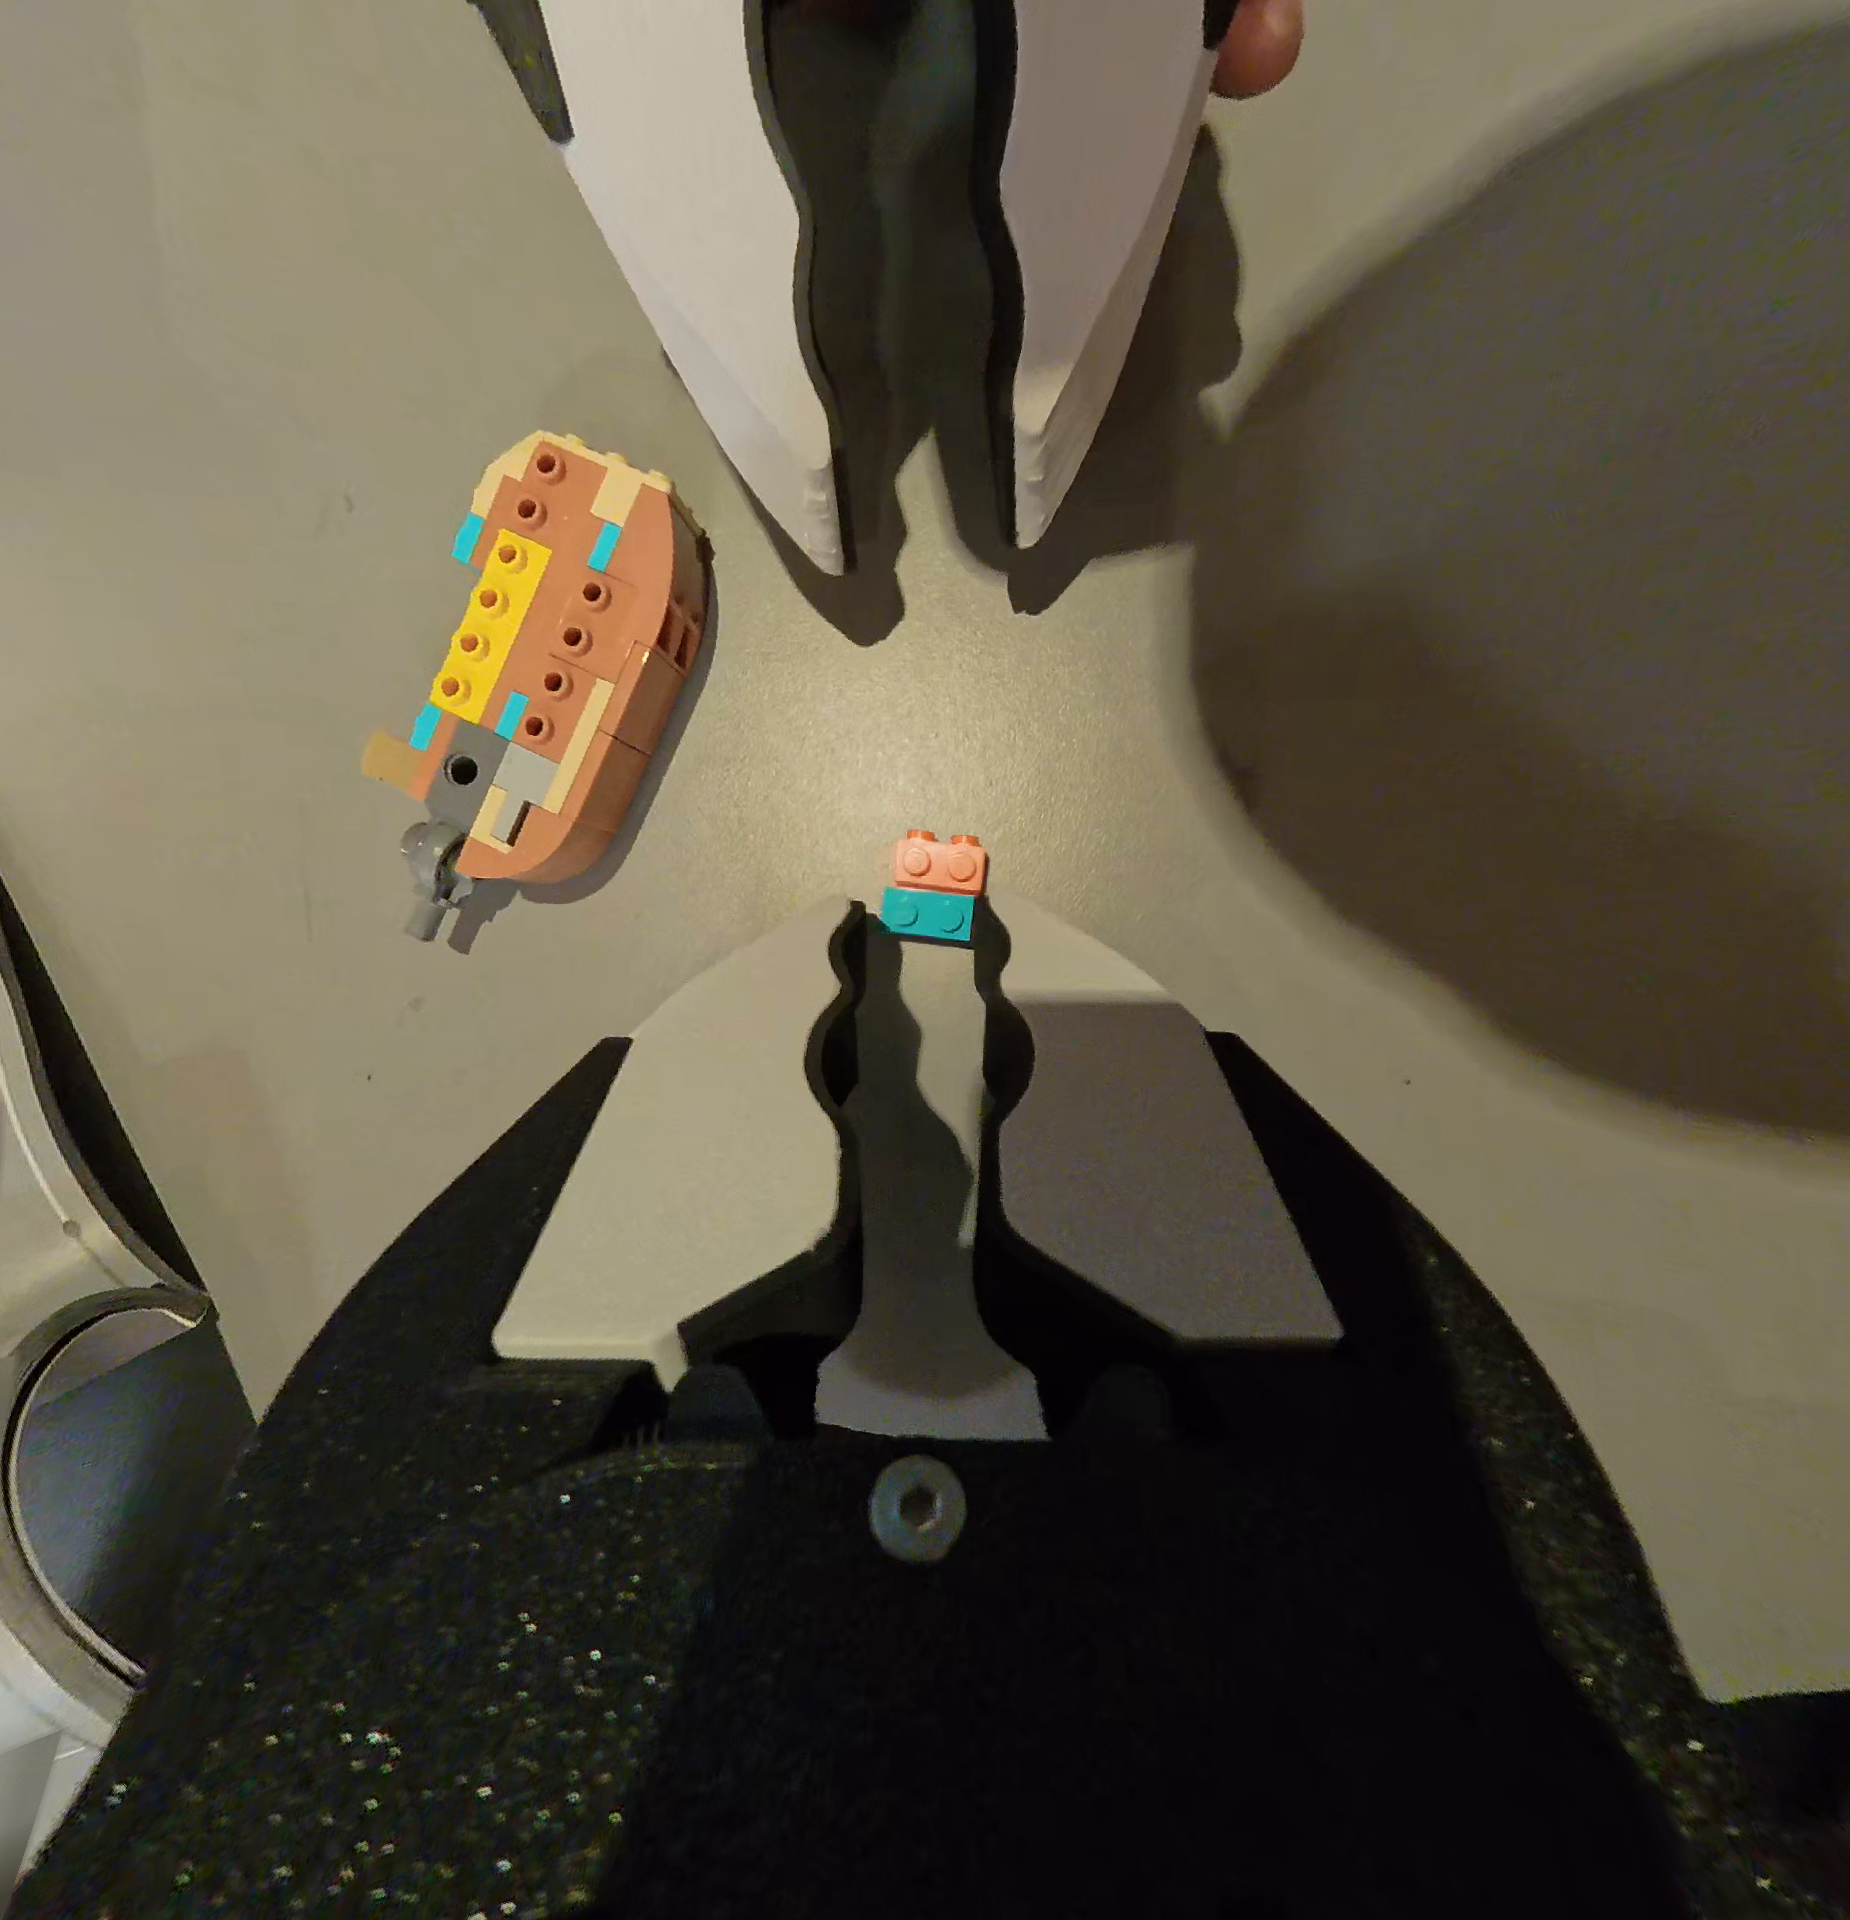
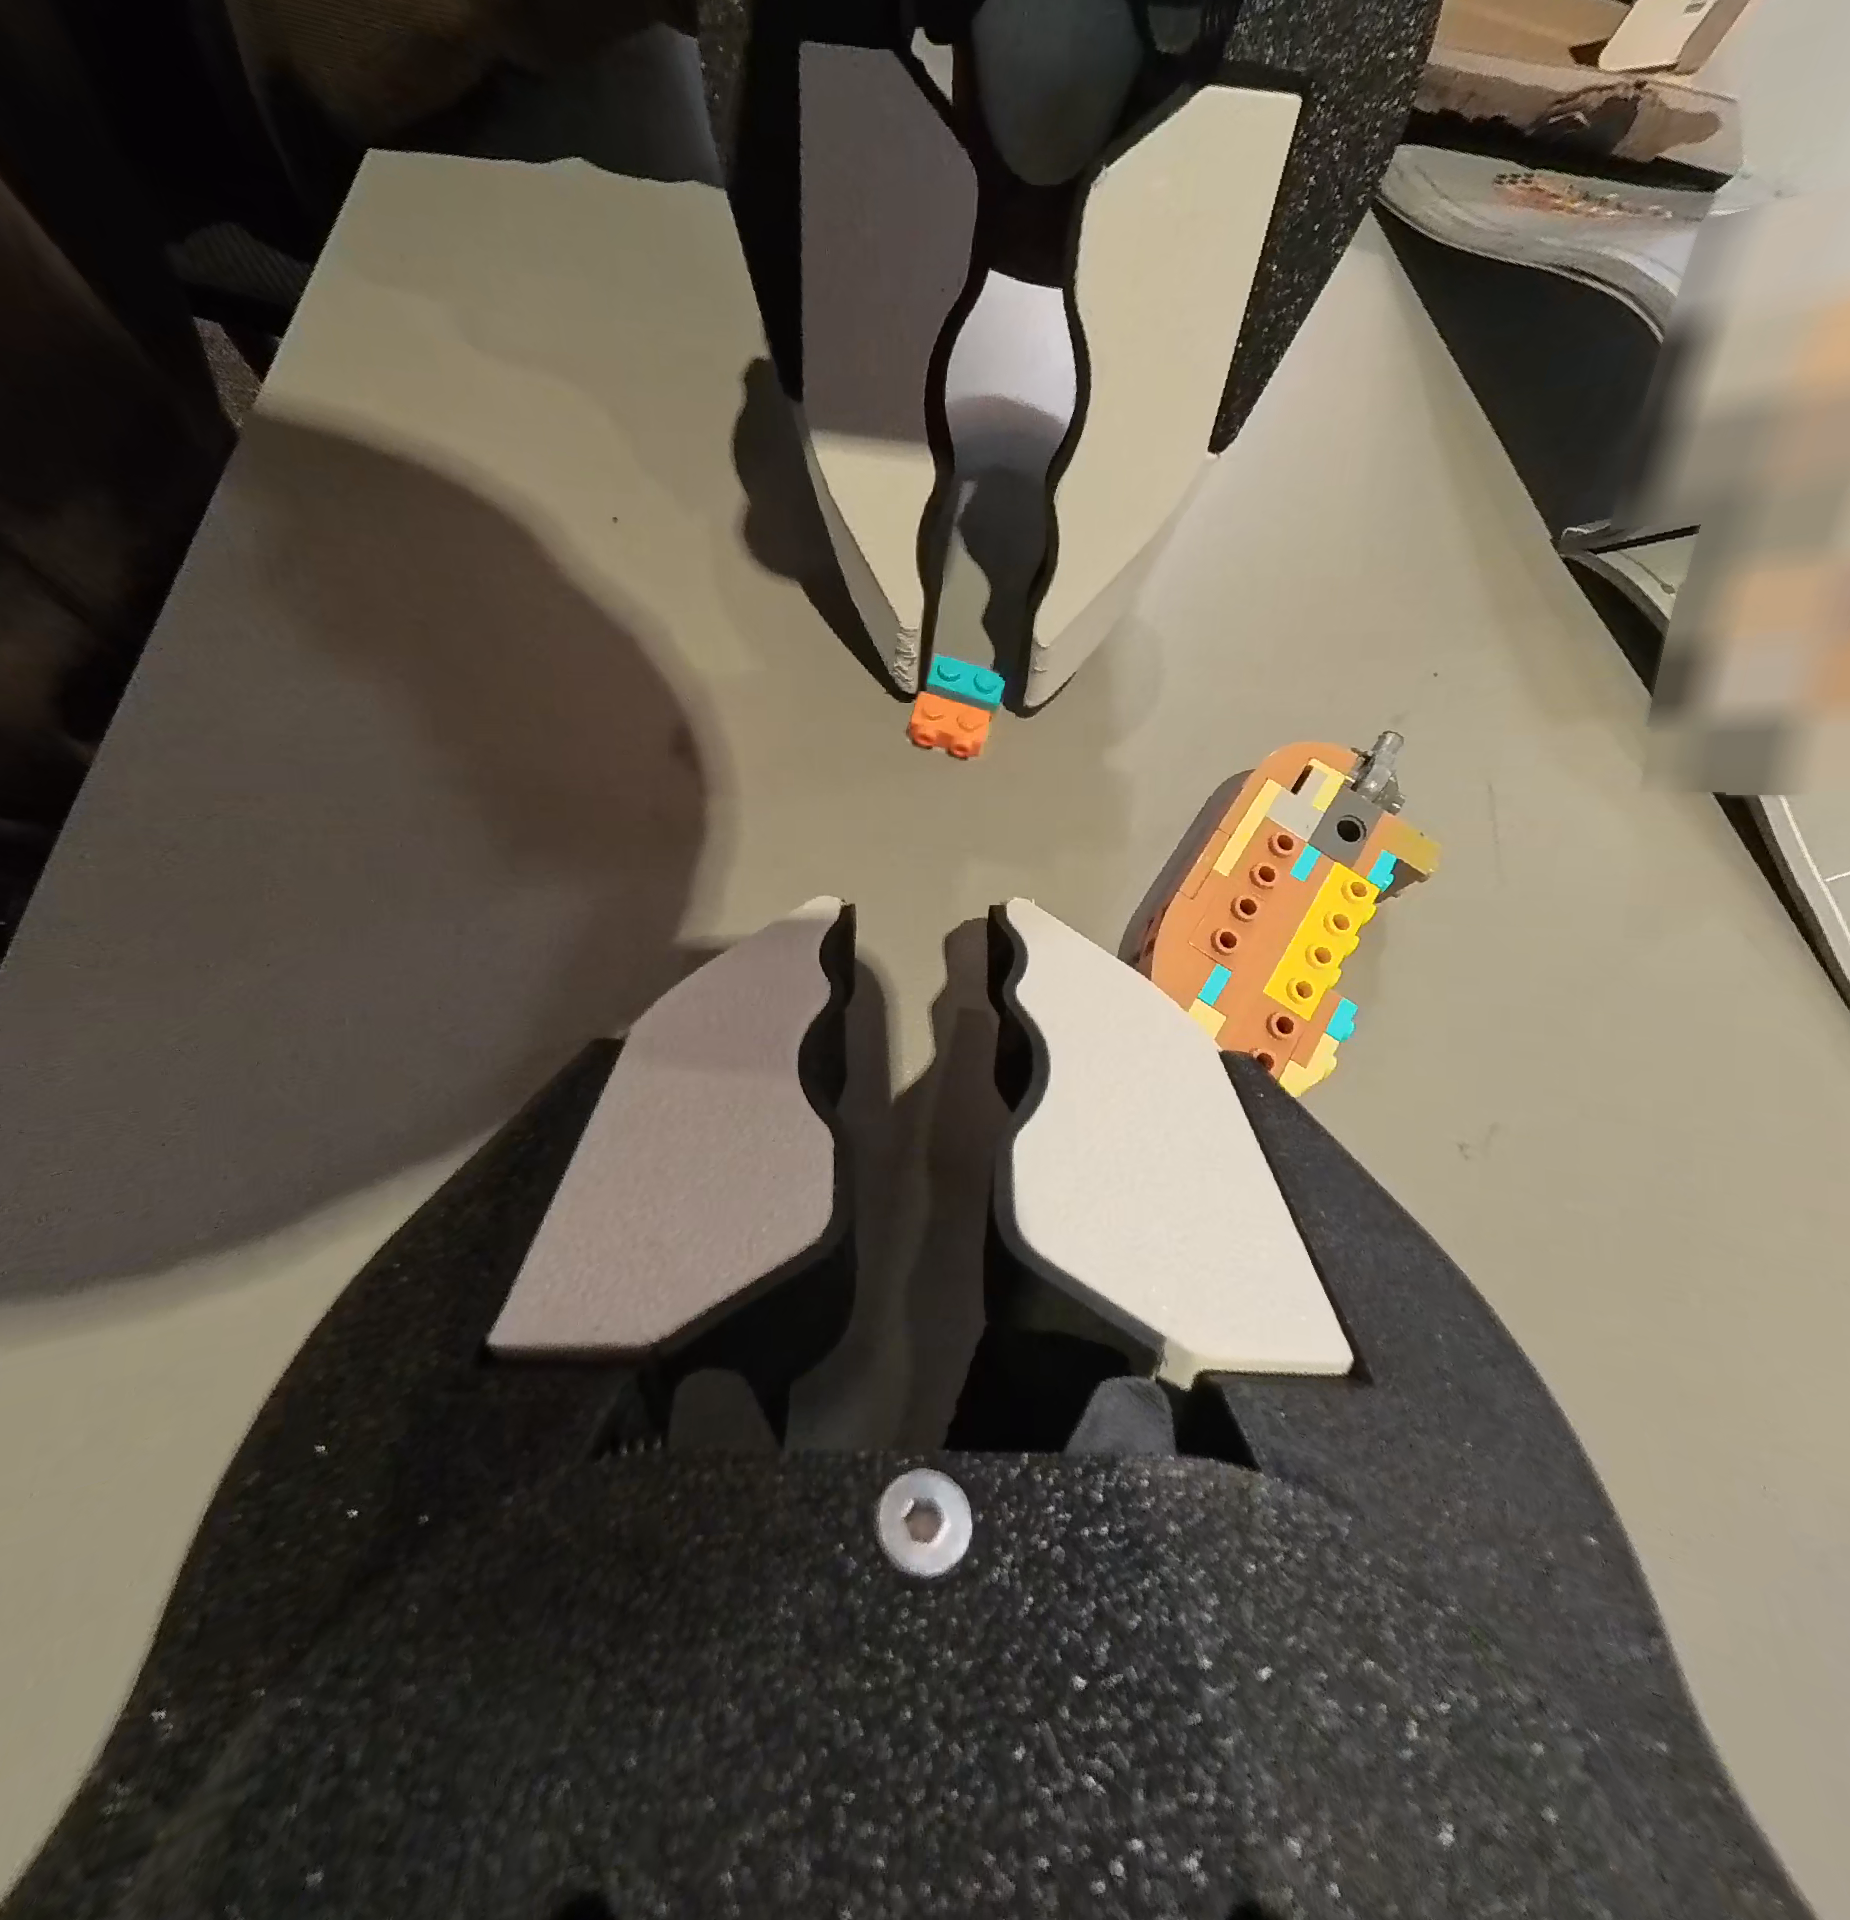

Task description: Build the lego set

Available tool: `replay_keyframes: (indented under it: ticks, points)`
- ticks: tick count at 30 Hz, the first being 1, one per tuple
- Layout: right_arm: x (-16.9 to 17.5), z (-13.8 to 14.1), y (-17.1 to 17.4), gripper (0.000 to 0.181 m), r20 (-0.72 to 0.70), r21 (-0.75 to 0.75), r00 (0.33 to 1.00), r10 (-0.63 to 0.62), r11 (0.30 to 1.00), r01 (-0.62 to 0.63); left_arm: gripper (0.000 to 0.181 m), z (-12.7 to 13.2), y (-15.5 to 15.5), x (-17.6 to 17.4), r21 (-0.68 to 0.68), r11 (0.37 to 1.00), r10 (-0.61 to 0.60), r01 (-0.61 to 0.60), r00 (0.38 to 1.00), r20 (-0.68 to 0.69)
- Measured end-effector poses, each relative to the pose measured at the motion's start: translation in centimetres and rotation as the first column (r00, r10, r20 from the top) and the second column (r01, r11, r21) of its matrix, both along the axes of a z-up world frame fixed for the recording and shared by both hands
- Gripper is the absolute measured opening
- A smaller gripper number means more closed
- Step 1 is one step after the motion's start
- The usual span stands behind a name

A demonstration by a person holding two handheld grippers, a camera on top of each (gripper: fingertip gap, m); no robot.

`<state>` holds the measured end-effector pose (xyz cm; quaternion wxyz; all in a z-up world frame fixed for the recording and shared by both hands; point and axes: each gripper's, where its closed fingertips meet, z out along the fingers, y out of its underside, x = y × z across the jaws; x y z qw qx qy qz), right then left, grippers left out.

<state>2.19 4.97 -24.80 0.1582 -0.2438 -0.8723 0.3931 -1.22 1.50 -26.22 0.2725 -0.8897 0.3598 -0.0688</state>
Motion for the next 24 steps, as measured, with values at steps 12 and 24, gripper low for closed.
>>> replay_keyframes:
  ticks: [12, 24]
  points:
    - [-0.1, -0.1, 0.0, 0.024, -0.001, 0.012, 1.0, -0.006, 1.0, 0.006, 0.021, 0.3, 0.1, 0.5, 0.017, 1.0, -0.013, 0.013, 1.0, 0.027]
    - [0.0, -0.1, 0.0, 0.024, -0.002, 0.008, 1.0, -0.004, 1.0, 0.004, 0.022, 0.8, -0.7, -0.6, 0.031, 0.999, 0.014, -0.016, 0.998, 0.064]
